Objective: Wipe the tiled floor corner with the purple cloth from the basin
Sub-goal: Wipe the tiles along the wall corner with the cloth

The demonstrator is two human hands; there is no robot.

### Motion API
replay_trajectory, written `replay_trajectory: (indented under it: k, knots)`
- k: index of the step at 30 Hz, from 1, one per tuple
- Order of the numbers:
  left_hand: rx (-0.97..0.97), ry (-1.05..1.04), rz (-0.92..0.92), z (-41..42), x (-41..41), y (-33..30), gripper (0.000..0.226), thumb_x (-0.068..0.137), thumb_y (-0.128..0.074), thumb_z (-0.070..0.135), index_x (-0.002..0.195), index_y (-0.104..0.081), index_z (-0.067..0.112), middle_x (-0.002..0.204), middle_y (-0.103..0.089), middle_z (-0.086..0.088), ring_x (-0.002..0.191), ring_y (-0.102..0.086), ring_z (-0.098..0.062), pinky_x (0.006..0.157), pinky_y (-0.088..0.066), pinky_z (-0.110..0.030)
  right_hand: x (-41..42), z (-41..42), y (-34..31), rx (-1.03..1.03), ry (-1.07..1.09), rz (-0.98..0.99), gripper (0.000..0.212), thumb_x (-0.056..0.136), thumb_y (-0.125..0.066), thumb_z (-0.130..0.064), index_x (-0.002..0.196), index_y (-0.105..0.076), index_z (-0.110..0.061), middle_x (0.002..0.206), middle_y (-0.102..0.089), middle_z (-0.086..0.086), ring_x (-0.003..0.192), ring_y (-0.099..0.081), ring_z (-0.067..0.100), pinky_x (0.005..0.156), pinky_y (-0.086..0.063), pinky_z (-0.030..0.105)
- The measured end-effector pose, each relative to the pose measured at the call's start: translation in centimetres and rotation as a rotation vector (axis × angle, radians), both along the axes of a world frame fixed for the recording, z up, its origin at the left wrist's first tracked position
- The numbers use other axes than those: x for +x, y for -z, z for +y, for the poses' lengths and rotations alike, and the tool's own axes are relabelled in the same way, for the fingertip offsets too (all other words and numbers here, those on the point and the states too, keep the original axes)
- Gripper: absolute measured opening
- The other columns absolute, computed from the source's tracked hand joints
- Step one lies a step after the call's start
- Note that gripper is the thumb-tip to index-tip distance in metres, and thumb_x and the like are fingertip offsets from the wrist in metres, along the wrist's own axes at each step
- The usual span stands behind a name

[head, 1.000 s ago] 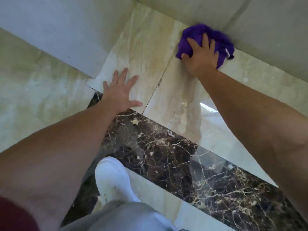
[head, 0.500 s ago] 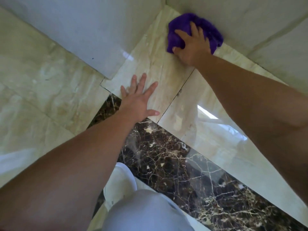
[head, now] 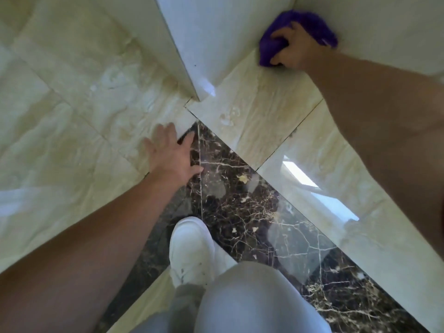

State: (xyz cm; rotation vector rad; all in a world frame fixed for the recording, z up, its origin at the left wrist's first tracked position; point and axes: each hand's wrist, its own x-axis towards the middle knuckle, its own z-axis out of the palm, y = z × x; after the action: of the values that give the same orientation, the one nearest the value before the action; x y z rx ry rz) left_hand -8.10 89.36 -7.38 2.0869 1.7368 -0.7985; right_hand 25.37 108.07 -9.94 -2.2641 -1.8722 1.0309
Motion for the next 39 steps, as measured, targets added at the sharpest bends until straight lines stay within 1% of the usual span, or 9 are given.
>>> replay_trajectory:
  k: [3,9,13,16,18,22,27,30,39]
  knots:
    - [-0.075,-0.078,-0.063,-1.9,-3.7,1.7,0.111,0.079,-0.055,0.080,0.154,0.019,0.047,0.167,0.027,-0.010,0.154,0.016,-0.044,0.122,-0.005,-0.067,-2.2,-0.9,0.0,0.035,-0.037,-0.012,0.069,0.079,-0.077,-0.026,0.143,-0.049,-0.025,0.163,-0.019,0.017,0.153,-0.017,0.029,0.123,-0.021,0.036]
    - [-0.091,-0.139,-0.195,-2.1,-4.2,3.0,0.114,0.076,-0.058,0.079,0.148,0.027,0.054,0.159,0.042,-0.007,0.148,0.032,-0.043,0.122,0.006,-0.060,-7.7,-6.4,0.3,0.126,-0.076,-0.058,0.067,0.080,-0.069,-0.029,0.143,-0.048,-0.032,0.164,-0.022,0.010,0.153,-0.017,0.028,0.119,-0.025,0.054]
    - [-0.097,-0.141,-0.213,-1.7,-4.6,2.1,0.113,0.075,-0.062,0.076,0.151,0.018,0.055,0.163,0.035,-0.004,0.151,0.027,-0.039,0.125,0.004,-0.059,-11.0,-8.9,0.5,0.161,-0.074,-0.069,0.066,0.081,-0.066,-0.029,0.144,-0.046,-0.031,0.166,-0.020,0.008,0.154,-0.012,0.030,0.120,-0.018,0.058]
    - [0.160,-0.094,-0.153,-1.2,-5.9,1.4,0.106,0.072,-0.060,0.078,0.159,-0.014,0.036,0.170,-0.002,-0.012,0.156,0.002,-0.041,0.123,0.001,-0.056,-12.1,-9.6,0.7,0.162,-0.089,-0.065,0.066,0.082,-0.067,-0.031,0.145,-0.046,-0.032,0.166,-0.020,0.009,0.155,-0.011,0.030,0.121,-0.016,0.057]
    - [0.266,-0.179,-0.088,-0.1,-7.9,1.0,0.108,0.072,-0.062,0.076,0.157,-0.023,0.023,0.167,-0.012,-0.019,0.156,-0.002,-0.043,0.121,0.001,-0.055,-13.0,-10.7,1.0,0.188,-0.137,-0.066,0.067,0.082,-0.067,-0.034,0.145,-0.046,-0.032,0.166,-0.021,0.010,0.154,-0.012,0.032,0.121,-0.016,0.057]
    - [0.086,-0.291,-0.022,1.6,-12.7,0.8,0.119,0.070,-0.070,0.075,0.160,-0.009,0.027,0.170,0.005,-0.017,0.156,0.011,-0.042,0.124,-0.002,-0.060,-16.4,-14.3,1.7,0.226,-0.218,-0.035,0.067,0.084,-0.067,-0.038,0.147,-0.044,-0.033,0.166,-0.022,0.012,0.155,-0.011,0.033,0.122,-0.011,0.057]
    - [-0.029,-0.446,-0.227,-0.7,-14.0,2.4,0.130,0.068,-0.076,0.071,0.160,0.010,0.036,0.167,0.027,-0.011,0.154,0.021,-0.041,0.125,0.000,-0.058,-21.5,-18.5,1.5,0.288,-0.379,-0.041,0.065,0.084,-0.065,-0.036,0.146,-0.047,-0.034,0.163,-0.029,0.010,0.152,-0.019,0.035,0.122,-0.018,0.056]
    - [-0.009,-0.454,-0.264,-0.9,-14.4,3.0,0.131,0.066,-0.077,0.071,0.159,0.008,0.038,0.167,0.028,-0.010,0.153,0.023,-0.040,0.125,0.002,-0.056,-24.7,-19.0,1.7,0.310,-0.513,-0.021,0.064,0.086,-0.063,-0.036,0.148,-0.045,-0.035,0.165,-0.026,0.011,0.153,-0.018,0.035,0.123,-0.016,0.056]
    - [0.022,-0.376,-0.170,-0.1,-15.2,3.1,0.136,0.053,-0.070,0.087,0.157,0.005,0.044,0.169,0.020,-0.006,0.155,0.020,-0.038,0.121,-0.002,-0.069,-27.9,-11.1,2.2,0.218,-0.466,-0.039,0.068,0.091,-0.057,-0.043,0.153,-0.032,-0.039,0.169,-0.008,0.010,0.155,-0.007,0.036,0.123,-0.012,0.054]
